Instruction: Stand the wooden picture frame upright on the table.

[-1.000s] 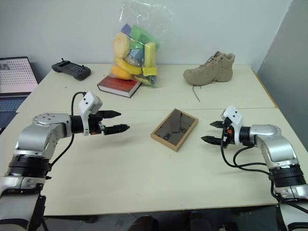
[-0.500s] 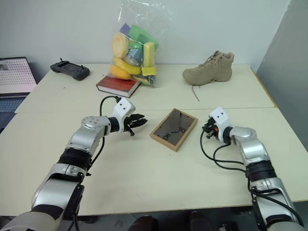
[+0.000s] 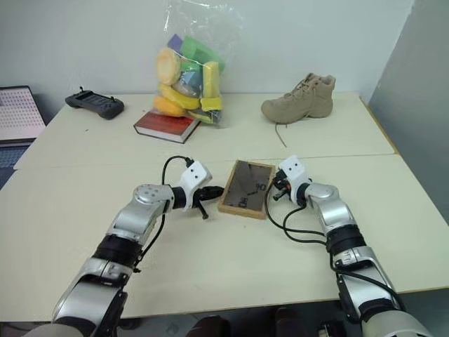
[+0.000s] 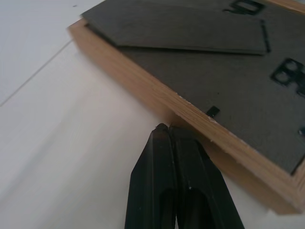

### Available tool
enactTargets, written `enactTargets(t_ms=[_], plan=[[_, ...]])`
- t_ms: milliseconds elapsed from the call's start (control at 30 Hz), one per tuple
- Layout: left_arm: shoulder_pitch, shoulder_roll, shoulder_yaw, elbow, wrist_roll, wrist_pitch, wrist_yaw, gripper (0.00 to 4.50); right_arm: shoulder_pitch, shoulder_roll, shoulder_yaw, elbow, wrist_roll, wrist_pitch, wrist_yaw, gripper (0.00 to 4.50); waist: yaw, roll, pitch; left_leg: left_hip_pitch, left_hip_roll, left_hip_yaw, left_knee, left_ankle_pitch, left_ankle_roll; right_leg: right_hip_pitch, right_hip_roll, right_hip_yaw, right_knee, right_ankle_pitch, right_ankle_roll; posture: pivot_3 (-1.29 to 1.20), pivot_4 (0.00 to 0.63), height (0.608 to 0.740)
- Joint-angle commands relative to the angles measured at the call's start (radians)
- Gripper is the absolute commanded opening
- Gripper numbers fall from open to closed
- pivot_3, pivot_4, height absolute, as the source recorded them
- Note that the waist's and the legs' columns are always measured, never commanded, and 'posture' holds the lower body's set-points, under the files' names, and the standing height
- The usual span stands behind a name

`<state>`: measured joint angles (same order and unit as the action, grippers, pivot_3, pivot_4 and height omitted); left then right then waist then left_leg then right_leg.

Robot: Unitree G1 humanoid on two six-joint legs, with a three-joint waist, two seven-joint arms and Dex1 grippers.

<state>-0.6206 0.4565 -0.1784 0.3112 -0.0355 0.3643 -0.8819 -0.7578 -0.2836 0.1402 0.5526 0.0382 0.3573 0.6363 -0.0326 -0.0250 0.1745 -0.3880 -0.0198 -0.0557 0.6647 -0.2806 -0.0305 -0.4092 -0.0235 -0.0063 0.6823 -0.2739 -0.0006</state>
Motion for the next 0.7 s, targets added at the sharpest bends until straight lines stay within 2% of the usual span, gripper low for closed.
enactTargets(t_ms=[33,200,367,567,700], plan=[[0.068,0.037,-0.022,-0.237,-0.052,0.139,-0.056,0.03,-0.004,0.021,0.028,-0.132,0.058,0.017,0.120,0.00,-0.001,0.000,0.000,0.000,0.000,0.000,0.000,0.000,0.000,0.000,0.000,0.000,0.000,0.000,0.000,0.00,0.150,0.740],[0.178,0.135,-0.032,-0.470,-0.084,0.282,-0.105,0.03,0.075,-0.033,0.067,-0.327,0.115,0.145,0.259,0.00,0.000,0.000,0.000,-0.001,0.000,-0.001,0.000,0.000,0.000,0.000,0.000,0.000,0.000,0.000,0.000,0.00,0.150,0.740],[0.248,0.218,-0.027,-0.598,-0.112,0.336,-0.139,0.03,0.154,-0.121,0.142,-0.509,0.150,0.247,0.383,0.00,0.004,0.000,0.000,-0.001,0.000,-0.002,0.000,-0.002,0.004,0.000,0.000,-0.001,0.000,0.000,0.000,0.00,0.150,0.740],[0.266,0.299,-0.009,-0.691,-0.177,0.423,-0.187,0.03,0.166,-0.175,0.185,-0.540,0.130,0.260,0.434,0.00,0.003,0.000,0.000,0.000,0.000,-0.003,0.000,-0.002,0.004,0.001,0.000,-0.002,0.000,0.000,0.000,0.00,0.150,0.740],[0.298,0.370,0.003,-0.643,-0.138,0.360,-0.174,0.03,0.161,-0.197,0.175,-0.526,0.113,0.262,0.419,0.00,0.003,0.000,0.000,0.000,0.000,-0.003,0.000,-0.002,0.004,0.001,0.000,-0.002,0.000,0.000,0.000,0.00,0.150,0.740]])
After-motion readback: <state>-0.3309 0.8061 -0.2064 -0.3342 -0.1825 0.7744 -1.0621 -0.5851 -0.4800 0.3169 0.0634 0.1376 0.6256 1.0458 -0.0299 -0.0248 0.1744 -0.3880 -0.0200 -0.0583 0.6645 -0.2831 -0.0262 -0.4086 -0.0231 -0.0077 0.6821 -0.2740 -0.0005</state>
